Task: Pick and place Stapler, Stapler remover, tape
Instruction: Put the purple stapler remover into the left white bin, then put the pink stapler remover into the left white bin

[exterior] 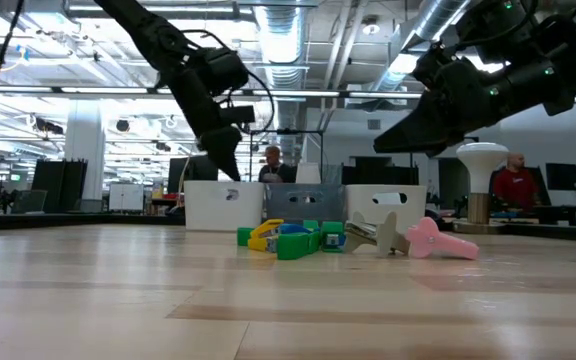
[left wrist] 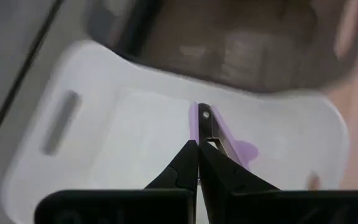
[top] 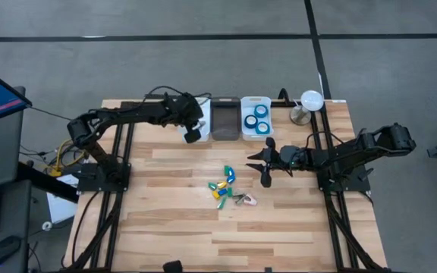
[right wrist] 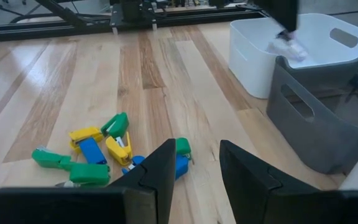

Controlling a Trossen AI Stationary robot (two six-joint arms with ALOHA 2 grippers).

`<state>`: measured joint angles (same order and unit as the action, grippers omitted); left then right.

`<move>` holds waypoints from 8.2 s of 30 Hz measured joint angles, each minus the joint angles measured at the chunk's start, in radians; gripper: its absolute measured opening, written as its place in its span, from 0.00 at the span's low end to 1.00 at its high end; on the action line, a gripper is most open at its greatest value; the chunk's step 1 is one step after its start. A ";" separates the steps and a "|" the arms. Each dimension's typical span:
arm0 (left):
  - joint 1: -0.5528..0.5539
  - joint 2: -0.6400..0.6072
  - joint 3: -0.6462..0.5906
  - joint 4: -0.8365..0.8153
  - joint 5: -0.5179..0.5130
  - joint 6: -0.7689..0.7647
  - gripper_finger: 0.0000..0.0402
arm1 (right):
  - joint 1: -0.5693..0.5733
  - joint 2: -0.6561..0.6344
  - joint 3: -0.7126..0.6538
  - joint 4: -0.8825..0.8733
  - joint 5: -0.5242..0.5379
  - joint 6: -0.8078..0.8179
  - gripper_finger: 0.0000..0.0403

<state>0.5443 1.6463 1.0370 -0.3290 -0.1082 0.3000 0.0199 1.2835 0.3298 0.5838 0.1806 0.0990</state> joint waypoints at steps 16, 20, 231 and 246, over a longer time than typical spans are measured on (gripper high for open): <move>-0.016 0.074 -0.001 -0.003 -0.004 0.009 0.01 | 0.006 0.000 0.000 -0.011 0.000 0.007 0.29; -0.016 0.074 -0.001 -0.005 -0.004 0.008 0.01 | 0.006 0.000 0.000 -0.018 -0.001 0.007 0.29; -0.693 -0.034 -0.418 1.504 -0.019 -0.095 0.26 | 0.159 0.014 0.340 -0.007 0.032 -0.168 0.00; -0.693 -0.034 -0.408 1.478 -0.018 -0.098 0.26 | 0.154 0.014 0.340 0.035 0.033 -0.188 0.00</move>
<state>-0.1490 1.6127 0.6292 1.1492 -0.1261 0.2020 0.1738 1.2972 0.6701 0.6184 0.2140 -0.0891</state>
